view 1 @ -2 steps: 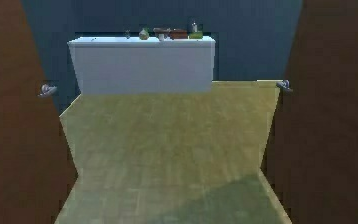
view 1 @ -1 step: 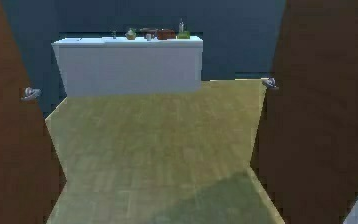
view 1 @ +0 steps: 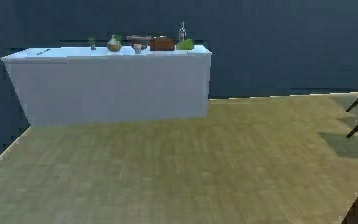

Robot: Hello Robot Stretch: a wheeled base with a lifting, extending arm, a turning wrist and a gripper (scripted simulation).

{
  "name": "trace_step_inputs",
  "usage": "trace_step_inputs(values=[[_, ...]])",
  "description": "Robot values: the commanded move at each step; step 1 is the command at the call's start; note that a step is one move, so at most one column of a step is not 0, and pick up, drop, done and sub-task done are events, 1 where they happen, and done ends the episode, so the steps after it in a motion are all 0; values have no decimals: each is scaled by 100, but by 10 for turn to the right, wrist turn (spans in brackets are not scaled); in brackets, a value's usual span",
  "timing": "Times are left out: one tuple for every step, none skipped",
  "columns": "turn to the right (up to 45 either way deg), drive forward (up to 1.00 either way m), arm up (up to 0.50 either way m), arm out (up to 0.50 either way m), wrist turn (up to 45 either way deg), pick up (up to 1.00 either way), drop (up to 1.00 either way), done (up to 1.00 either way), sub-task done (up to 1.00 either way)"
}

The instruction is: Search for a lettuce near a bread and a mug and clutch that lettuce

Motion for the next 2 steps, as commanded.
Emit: trace_step_inputs(values=[[0, 65, 0, 0, 0, 0, 0, 0, 0], [30, 0, 0, 0, 0, 0, 0, 0, 0]])
